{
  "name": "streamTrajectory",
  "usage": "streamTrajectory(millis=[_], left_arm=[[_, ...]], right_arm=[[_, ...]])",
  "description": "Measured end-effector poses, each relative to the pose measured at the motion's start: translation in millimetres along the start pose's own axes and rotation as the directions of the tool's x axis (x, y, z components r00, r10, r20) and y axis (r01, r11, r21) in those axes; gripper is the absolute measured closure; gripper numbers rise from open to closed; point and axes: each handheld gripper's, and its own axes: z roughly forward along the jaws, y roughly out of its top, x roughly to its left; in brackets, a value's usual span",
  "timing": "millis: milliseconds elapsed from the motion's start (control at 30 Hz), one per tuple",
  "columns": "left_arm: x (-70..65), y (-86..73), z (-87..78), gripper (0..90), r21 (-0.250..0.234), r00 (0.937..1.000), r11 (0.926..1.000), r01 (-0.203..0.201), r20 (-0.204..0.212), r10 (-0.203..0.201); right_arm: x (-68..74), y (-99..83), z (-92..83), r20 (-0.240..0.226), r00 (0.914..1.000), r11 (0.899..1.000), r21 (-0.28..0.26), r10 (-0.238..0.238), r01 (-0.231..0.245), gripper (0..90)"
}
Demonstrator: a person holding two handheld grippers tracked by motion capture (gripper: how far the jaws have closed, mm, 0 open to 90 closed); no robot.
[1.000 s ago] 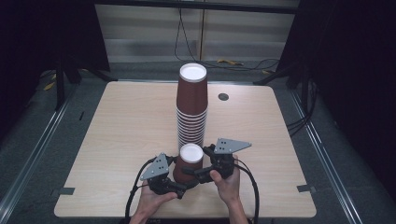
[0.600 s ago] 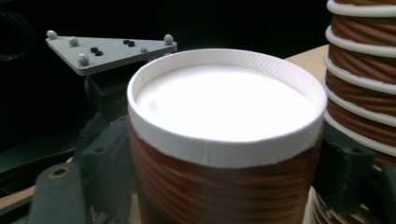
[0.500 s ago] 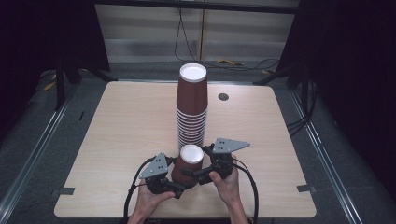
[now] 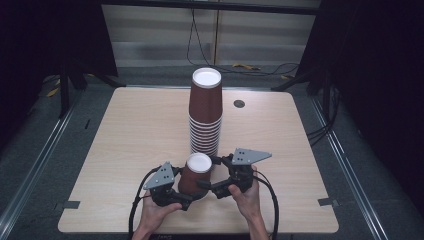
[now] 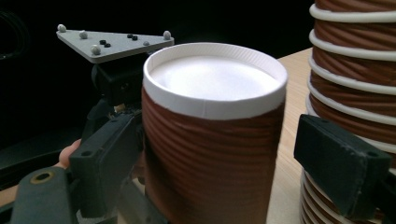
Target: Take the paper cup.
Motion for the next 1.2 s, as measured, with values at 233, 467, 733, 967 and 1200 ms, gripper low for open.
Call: streamTrajectory(millis=[233,467,733,967,1200], left_arm=[[2.4,-1.6,-4.4,14.3,0.013,0.9995,0.9999,0.003,-0.032,-0.003],[4.9,3.0,-9.6,14.4,0.047,0.9995,0.9988,-0.015,-0.026,0.016],[3.2,7.1,-10.6,14.6,0.104,0.9984,0.9936,-0.044,-0.031,0.047],[5.8,11.9,-11.8,14.6,0.152,0.998,0.9867,-0.058,-0.014,0.061],[7.8,14.9,-9.3,14.7,0.217,0.9969,0.9731,-0.077,-0.002,0.079]], right_arm=[[-0.8,0.0,-6.5,0.004,0.9999,1.0,-0.005,-0.012,0.012,13.2],[-4.0,-2.4,-15.8,0.035,0.9991,1.0,0.003,-0.023,0.023,13.3],[-8.0,-7.9,-24.8,0.043,0.9989,1.0,0.011,-0.018,0.018,13.4],[-7.9,-9.3,-27.1,0.057,0.9979,0.997,0.07,-0.029,0.025,14.5],[-8.9,-12.1,-28.2,0.068,0.9969,0.994,0.105,-0.04,0.033,14.5]])
